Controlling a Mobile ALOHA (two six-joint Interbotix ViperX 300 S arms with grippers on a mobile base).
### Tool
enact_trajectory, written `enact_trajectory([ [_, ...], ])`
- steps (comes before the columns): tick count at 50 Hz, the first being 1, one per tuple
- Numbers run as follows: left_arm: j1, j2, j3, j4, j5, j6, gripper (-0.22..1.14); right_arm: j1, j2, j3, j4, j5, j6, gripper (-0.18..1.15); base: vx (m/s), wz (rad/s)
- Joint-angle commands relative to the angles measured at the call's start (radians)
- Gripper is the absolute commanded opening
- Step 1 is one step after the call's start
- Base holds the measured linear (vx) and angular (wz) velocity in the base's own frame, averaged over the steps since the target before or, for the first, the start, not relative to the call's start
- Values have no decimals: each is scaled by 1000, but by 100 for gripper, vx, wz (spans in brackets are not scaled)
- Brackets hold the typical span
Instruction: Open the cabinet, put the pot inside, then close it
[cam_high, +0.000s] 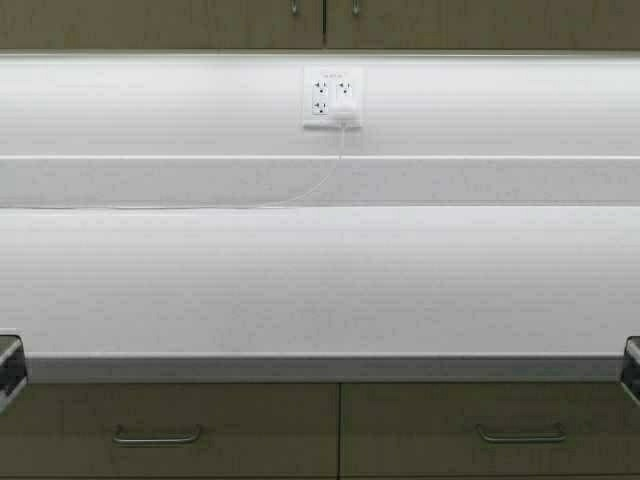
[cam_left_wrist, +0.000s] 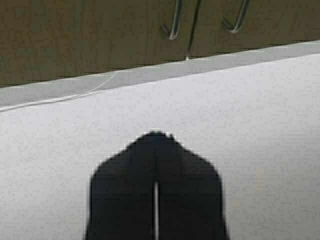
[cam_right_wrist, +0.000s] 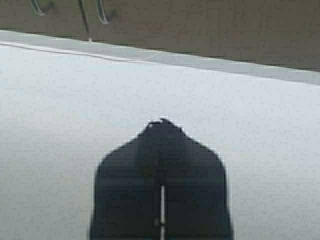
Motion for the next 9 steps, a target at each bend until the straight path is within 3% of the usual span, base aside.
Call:
enact_trajectory([
  [1, -2, -12, -23, 0, -6, 2, 3, 2, -14, -15, -2, -3, -3, 6, 0, 0],
  [9, 0, -12, -21, 0, -6, 2, 3, 2, -14, -14, -2, -3, -3, 6, 0, 0],
])
